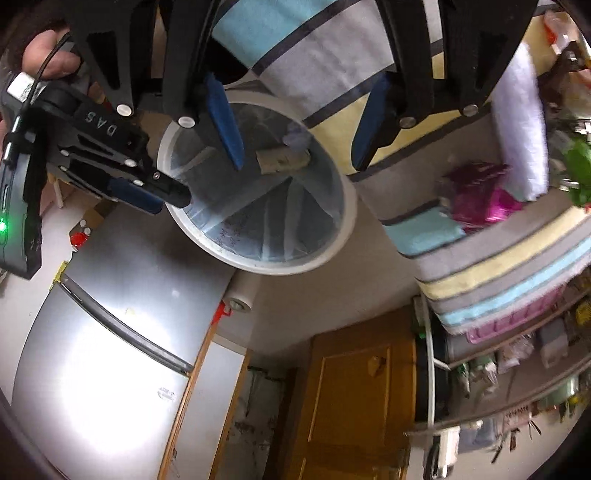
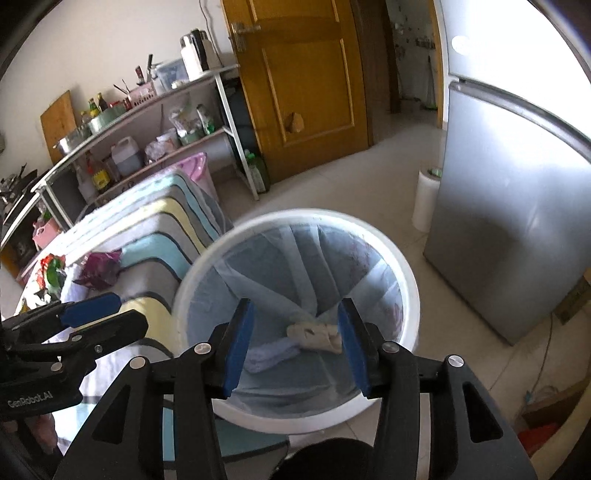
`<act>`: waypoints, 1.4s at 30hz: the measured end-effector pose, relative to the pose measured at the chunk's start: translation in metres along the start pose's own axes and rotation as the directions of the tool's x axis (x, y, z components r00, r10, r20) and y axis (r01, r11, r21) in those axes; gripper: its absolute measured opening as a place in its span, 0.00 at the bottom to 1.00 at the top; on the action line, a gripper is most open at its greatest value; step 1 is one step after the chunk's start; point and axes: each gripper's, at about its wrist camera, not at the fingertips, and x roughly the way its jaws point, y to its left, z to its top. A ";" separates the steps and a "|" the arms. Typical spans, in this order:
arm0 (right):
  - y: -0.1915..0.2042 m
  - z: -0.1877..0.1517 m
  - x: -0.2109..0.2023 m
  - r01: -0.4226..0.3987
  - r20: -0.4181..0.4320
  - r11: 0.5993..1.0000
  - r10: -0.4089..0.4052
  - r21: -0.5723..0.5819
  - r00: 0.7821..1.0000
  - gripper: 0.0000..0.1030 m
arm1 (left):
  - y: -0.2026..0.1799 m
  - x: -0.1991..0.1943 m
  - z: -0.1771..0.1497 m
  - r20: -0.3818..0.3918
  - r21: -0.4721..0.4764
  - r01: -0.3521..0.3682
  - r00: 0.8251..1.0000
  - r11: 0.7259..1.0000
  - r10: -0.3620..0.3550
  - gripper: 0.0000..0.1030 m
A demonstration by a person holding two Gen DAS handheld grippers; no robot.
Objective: Collect trash
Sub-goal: 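Open both tools to drop the foam net and paper bag into the bin, then move both tools back over the trash on the table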
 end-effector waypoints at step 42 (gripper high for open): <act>0.239 -0.020 0.031 -0.336 -0.134 0.899 0.310 -0.281 0.941 0.50 | 0.226 -0.155 -0.121 0.090 -0.288 -0.279 0.944 0.916 0.316 0.80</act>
